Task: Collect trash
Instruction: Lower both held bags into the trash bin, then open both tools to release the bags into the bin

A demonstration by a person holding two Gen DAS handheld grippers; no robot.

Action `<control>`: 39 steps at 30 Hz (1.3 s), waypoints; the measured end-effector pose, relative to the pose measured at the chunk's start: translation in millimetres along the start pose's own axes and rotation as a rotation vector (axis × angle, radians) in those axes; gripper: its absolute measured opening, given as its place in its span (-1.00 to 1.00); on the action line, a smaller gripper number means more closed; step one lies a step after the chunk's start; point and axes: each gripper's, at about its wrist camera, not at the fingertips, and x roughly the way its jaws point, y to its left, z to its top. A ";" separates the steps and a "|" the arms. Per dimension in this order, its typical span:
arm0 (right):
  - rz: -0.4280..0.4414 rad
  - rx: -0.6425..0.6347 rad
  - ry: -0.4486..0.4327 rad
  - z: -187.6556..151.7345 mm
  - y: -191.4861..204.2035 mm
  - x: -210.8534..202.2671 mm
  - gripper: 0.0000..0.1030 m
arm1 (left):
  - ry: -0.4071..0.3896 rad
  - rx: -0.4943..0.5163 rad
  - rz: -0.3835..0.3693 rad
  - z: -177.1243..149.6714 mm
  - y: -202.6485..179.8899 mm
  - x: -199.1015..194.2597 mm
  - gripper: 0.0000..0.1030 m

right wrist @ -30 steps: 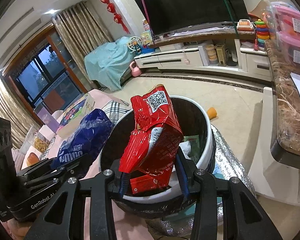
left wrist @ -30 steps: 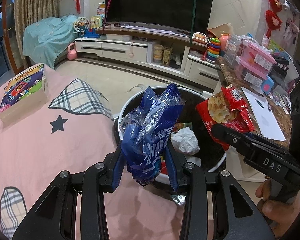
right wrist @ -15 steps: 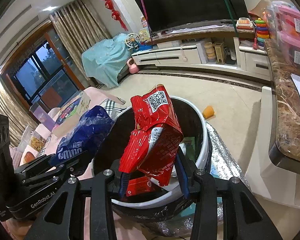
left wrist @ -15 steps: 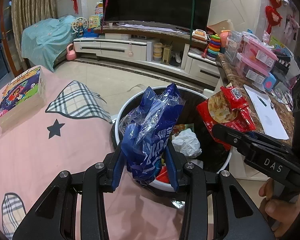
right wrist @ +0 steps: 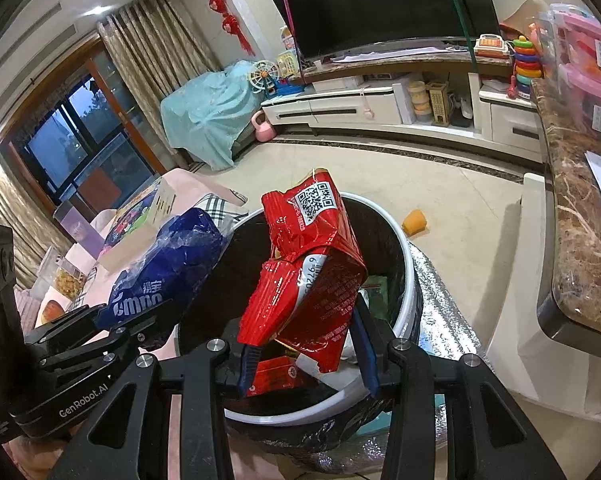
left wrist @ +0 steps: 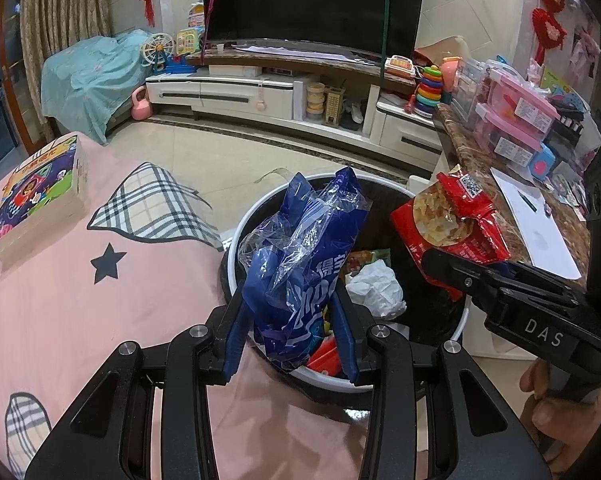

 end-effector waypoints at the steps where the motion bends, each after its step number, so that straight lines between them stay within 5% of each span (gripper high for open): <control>1: 0.000 -0.002 0.001 0.6 -0.4 0.3 -0.19 | 0.001 -0.001 -0.001 0.2 0.1 -0.1 -0.27; 17: -0.007 -0.015 0.012 2.2 3.2 3.4 -0.15 | 0.007 -0.001 -0.002 1.3 1.8 3.1 -0.20; 23: -0.026 -0.020 0.014 4.3 2.9 3.4 -0.11 | 0.006 -0.001 0.009 0.6 3.1 0.6 0.20; 26: -0.019 -0.011 0.012 4.1 1.3 1.9 0.22 | -0.005 -0.027 0.018 -0.4 9.8 -4.9 0.29; 39: 0.013 0.004 -0.050 -19.1 15.1 -33.3 0.47 | -0.055 -0.125 0.007 -42.6 41.6 -49.2 0.33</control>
